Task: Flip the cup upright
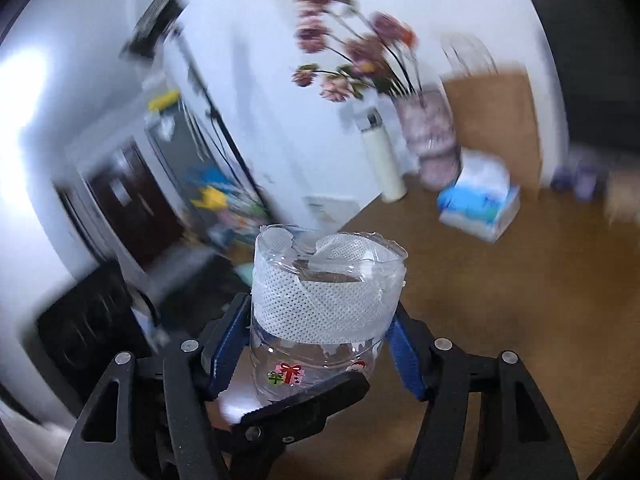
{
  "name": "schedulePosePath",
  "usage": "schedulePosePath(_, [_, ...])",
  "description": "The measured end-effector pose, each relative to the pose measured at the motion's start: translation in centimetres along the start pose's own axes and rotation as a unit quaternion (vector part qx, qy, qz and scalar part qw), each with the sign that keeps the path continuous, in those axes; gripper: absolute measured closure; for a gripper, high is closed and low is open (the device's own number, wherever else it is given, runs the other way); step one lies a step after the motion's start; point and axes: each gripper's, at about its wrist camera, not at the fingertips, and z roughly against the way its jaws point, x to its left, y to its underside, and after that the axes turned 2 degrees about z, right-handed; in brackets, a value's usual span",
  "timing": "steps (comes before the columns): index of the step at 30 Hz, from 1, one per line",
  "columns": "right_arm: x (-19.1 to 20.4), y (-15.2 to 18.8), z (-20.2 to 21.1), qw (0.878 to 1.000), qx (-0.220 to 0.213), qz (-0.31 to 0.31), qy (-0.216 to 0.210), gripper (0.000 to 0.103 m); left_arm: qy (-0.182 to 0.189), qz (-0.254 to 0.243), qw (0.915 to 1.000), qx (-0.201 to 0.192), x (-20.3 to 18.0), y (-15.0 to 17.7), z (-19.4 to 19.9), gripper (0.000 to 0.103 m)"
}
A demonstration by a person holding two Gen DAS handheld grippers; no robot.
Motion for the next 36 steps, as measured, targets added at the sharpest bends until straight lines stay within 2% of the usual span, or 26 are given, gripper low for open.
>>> schedulePosePath(1, [1.8, 0.4, -0.1, 0.998, -0.006, 0.051, 0.035, 0.033, -0.002, 0.002, 1.0000, 0.001, 0.1, 0.1, 0.1, 0.040])
schedulePosePath(4, [4.5, 1.7, -0.7, 0.989, -0.015, 0.123, 0.082, 0.033, -0.011, 0.003, 0.9999, 0.010, 0.5, 0.8, 0.3, 0.044])
schedulePosePath(7, [5.0, 2.4, -1.2, 0.987, -0.027, 0.134, 0.081, 0.033, -0.026, 0.001, 0.9997, 0.002, 0.5, 1.7, 0.7, 0.044])
schedulePosePath(12, [4.3, 3.2, -2.2, 0.990, -0.042, 0.122, 0.059, 0.032, -0.035, 0.010, 0.9993, 0.008, 1.2, 2.6, 0.5, 0.044])
schedulePosePath(16, [3.3, 4.1, -3.3, 0.993, -0.034, 0.102, 0.048, 0.032, -0.036, 0.017, 0.9989, 0.026, 1.6, 3.5, -0.3, 0.044])
schedulePosePath(20, [3.7, 4.6, -3.2, 0.993, -0.023, 0.103, 0.061, 0.032, -0.026, 0.030, 0.9988, 0.029, 1.6, 4.3, 0.0, 0.044])
schedulePosePath(23, [4.9, 5.5, -2.5, 0.988, -0.010, 0.123, 0.094, 0.030, -0.013, 0.028, 0.9990, 0.033, 0.7, 5.6, 0.6, 0.044])
schedulePosePath(27, [7.2, 7.6, -1.3, 0.973, -0.003, 0.164, 0.164, 0.027, 0.004, 0.024, 0.9980, 0.058, -0.7, 7.3, 0.6, 0.044])
schedulePosePath(29, [6.3, 9.2, -1.0, 0.979, -0.017, 0.132, 0.158, 0.027, -0.005, 0.012, 0.9962, 0.087, -1.6, 8.4, -0.1, 0.044])
schedulePosePath(31, [4.5, 10.5, -1.9, 0.981, -0.009, 0.117, 0.152, 0.027, -0.017, 0.000, 0.9944, 0.105, -2.0, 9.4, -1.3, 0.044])
schedulePosePath(33, [2.9, 11.0, -2.9, 0.984, -0.004, 0.102, 0.147, 0.027, -0.011, 0.017, 0.9892, 0.145, -1.3, 9.5, -2.9, 0.045])
schedulePosePath(36, [0.4, 10.5, -4.1, 0.988, 0.008, 0.073, 0.133, 0.027, -0.026, 0.025, 0.9867, 0.159, -1.0, 8.8, -3.8, 0.045])
